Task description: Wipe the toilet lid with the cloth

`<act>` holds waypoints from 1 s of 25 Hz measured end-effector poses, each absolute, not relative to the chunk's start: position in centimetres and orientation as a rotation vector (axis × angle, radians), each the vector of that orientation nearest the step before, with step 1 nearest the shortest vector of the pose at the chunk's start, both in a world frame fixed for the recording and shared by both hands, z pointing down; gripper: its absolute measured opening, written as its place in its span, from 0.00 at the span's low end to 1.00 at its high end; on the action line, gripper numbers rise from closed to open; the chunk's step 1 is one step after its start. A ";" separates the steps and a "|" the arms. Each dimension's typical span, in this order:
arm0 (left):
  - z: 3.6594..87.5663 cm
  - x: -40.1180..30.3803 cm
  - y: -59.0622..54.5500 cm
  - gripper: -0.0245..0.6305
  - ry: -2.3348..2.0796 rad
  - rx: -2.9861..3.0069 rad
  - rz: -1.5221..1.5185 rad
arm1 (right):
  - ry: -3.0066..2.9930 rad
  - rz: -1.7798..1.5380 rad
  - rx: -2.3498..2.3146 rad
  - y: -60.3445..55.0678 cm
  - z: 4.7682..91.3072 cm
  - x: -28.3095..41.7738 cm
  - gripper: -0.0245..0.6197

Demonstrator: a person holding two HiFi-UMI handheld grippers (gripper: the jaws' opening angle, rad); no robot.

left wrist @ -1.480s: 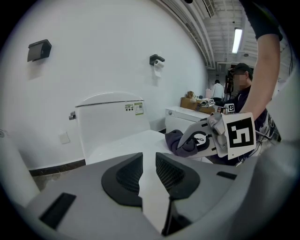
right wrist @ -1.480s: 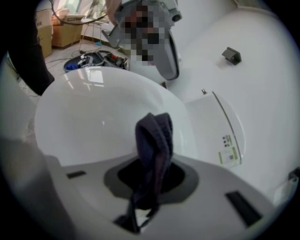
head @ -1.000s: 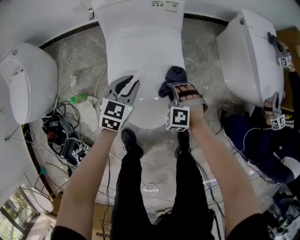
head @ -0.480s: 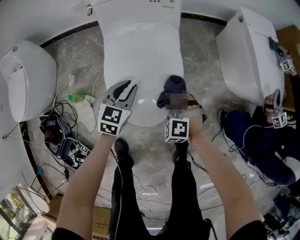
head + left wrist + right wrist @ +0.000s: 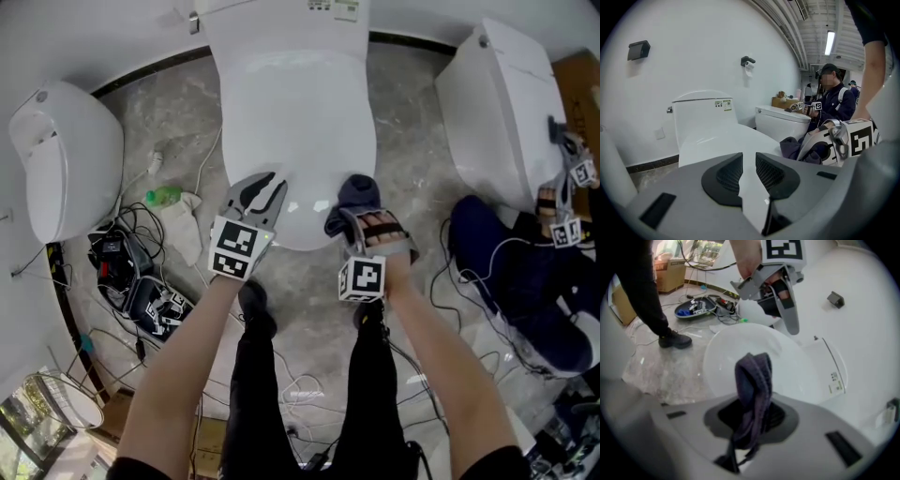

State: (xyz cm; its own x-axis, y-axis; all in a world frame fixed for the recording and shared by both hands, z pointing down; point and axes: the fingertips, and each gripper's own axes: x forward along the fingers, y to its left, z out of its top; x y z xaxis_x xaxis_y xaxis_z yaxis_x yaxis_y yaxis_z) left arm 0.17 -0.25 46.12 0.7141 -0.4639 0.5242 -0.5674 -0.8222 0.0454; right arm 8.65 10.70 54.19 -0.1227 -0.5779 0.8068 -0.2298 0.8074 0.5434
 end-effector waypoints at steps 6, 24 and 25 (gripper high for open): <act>45.5 -0.2 -0.7 0.18 -0.842 2.718 0.738 | -1.713 -0.322 0.610 12.3 54.3 8.4 0.18; 44.0 -4.8 -3.3 0.18 -0.896 2.678 0.719 | -1.684 -0.477 0.780 -8.4 47.5 8.9 0.18; 44.1 -5.1 -3.2 0.18 -0.899 2.672 0.719 | -1.677 -0.483 0.784 -9.9 47.5 8.9 0.18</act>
State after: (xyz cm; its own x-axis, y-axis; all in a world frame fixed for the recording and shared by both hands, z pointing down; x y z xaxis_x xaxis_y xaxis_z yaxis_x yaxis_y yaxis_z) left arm -5.12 -3.22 44.10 0.6910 -0.5031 0.5190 -0.6167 -0.7849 0.0602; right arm 8.91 -9.85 47.48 -0.1112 -0.7177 0.6874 -0.2425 0.6904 0.6816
